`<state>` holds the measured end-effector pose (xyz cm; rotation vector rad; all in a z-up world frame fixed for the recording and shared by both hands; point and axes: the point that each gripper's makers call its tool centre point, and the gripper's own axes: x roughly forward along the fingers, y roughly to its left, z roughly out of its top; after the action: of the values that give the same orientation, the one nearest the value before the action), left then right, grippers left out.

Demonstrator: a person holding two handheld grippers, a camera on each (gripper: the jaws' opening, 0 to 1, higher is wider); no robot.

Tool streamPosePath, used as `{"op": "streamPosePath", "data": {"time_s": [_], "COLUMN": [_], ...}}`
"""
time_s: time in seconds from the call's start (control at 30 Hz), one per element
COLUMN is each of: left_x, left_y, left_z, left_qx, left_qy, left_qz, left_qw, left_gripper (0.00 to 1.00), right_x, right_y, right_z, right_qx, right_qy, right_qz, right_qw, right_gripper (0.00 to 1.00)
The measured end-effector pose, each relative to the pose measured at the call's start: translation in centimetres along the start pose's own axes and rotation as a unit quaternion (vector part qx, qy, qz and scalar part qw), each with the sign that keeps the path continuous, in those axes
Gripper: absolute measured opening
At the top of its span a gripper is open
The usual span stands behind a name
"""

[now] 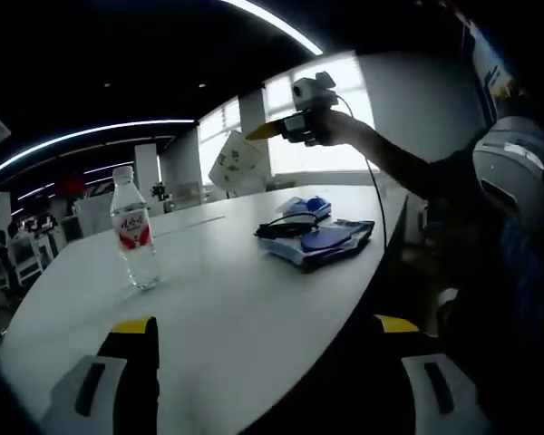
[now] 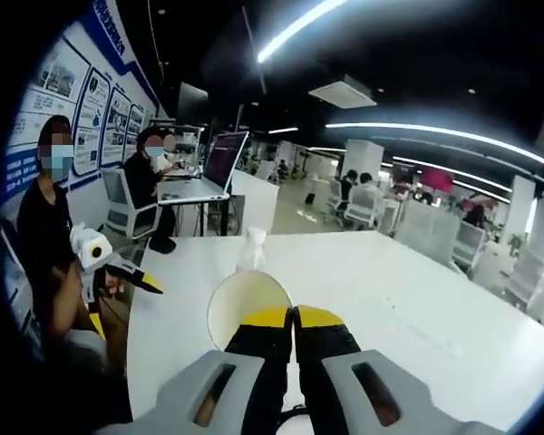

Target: Arrange the tabletop items into an orderly group along one side of the table until the central work area is clear of visible clutter.

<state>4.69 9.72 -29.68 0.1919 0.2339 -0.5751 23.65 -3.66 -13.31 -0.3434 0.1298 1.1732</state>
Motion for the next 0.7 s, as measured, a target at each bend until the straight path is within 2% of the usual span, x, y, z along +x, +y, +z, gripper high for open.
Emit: {"op": "streamPosePath", "data": {"time_s": [0.7], "left_x": [-0.2], "left_y": [0.1], "left_z": [-0.1], "left_qx": [-0.001], "left_qy": [0.0], "left_qz": [0.002], "left_qw": [1.0], "left_gripper": [0.96], "right_x": [1.8], "right_y": [0.5], "right_z": [-0.5], "right_qx": [0.018], "right_qy": [0.021], "right_qz": [0.027], "right_qw": [0.9992], "right_gripper": [0.0]}}
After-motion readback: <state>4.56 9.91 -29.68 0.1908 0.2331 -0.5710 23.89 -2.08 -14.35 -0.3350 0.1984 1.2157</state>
